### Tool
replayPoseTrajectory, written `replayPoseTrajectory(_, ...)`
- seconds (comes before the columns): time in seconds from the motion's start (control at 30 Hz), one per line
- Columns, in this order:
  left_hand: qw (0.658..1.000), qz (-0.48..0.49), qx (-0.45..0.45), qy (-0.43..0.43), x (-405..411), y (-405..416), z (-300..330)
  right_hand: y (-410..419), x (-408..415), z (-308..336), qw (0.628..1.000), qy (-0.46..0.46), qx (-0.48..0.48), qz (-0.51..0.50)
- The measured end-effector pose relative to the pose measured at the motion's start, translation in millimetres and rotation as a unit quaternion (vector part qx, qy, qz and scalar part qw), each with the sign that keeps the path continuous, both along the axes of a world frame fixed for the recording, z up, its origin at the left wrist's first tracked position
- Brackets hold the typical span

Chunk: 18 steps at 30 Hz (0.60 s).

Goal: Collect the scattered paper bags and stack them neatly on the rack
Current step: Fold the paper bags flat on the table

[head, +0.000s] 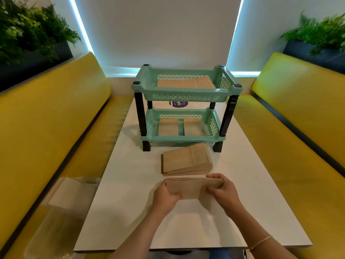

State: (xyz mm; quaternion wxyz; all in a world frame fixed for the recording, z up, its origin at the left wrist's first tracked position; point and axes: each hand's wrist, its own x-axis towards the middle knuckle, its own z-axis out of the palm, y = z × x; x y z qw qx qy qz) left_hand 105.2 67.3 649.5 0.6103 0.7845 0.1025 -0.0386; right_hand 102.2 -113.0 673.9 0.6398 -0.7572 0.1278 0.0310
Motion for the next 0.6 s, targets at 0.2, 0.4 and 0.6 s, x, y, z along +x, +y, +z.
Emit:
replayPoseTrajectory(0.2,0.994,-0.007,-0.106,-0.018,14,11,46,-16,15,19,0.994,0.016,-0.091,0.063)
replayPoseTrajectory(0.4,0.986,-0.063,-0.136,-0.07,11,-15,79,1,10,10,0.993,0.014,-0.093,0.07)
replayPoseTrajectory(0.6,0.992,-0.118,0.023,0.04,-2,-28,33,13,4,-11,0.995,0.053,-0.073,0.051)
